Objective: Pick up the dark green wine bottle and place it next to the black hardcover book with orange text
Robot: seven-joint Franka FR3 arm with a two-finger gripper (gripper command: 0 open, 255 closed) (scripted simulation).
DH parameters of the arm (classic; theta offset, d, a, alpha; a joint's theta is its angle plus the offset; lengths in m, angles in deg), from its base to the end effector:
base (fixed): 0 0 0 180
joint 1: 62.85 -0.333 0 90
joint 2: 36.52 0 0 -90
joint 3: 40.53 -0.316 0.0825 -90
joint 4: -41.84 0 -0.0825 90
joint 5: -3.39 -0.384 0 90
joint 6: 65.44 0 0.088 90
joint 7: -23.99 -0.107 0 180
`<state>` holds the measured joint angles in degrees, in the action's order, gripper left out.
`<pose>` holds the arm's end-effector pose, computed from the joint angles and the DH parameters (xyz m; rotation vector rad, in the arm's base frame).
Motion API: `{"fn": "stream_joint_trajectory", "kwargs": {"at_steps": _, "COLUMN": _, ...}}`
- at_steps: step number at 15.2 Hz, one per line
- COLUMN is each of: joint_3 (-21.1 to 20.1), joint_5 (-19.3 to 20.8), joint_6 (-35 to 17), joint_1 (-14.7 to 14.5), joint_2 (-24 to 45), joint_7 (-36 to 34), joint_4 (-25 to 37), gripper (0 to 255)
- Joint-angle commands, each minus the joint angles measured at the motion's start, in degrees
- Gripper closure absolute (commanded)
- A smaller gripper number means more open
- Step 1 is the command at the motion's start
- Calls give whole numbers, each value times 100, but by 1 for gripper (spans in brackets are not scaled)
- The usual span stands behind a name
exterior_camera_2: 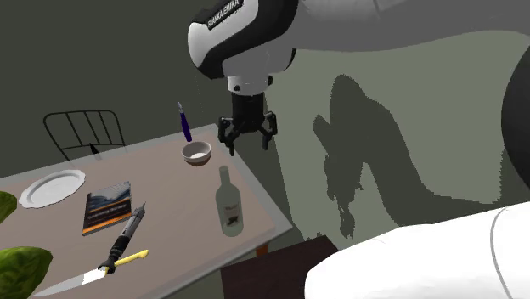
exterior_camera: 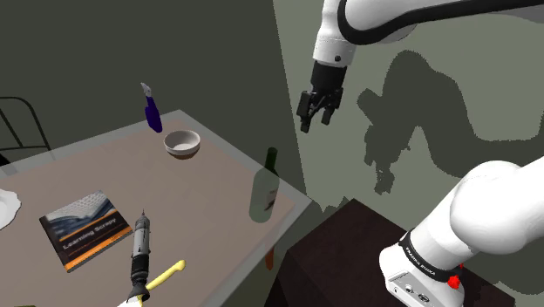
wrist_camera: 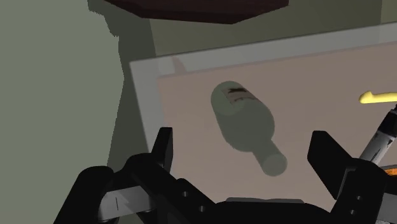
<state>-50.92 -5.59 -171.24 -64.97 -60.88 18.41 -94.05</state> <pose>0.3974 0.1048 0.4725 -3.0780 -0.0778 0.1755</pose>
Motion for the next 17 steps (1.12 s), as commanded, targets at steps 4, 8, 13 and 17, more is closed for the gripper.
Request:
{"fn": "stream_joint_trajectory", "kwargs": {"at_steps": 4, "joint_3": -390, "joint_5": 152, "joint_6": -786, "joint_1": -64, "joint_2": 1010, "joint_7": -460, "joint_4": 276, "gripper": 0}}
{"fn": "stream_joint_trajectory", "kwargs": {"at_steps": 8, "joint_3": -637, "joint_5": 442, "joint_6": -1267, "joint_1": -119, "joint_2": 1880, "joint_7": -896, "joint_4": 670, "gripper": 0}}
{"fn": "stream_joint_trajectory", "kwargs": {"at_steps": 13, "joint_3": -692, "joint_5": 566, "joint_6": -1612, "joint_1": -153, "joint_2": 2217, "joint_7": -1042, "joint_4": 653, "gripper": 0}}
{"fn": "stream_joint_trajectory", "kwargs": {"at_steps": 17, "joint_3": -705, "joint_5": 611, "joint_6": -1973, "joint_1": -162, "joint_2": 2386, "joint_7": -1078, "joint_4": 454, "gripper": 0}}
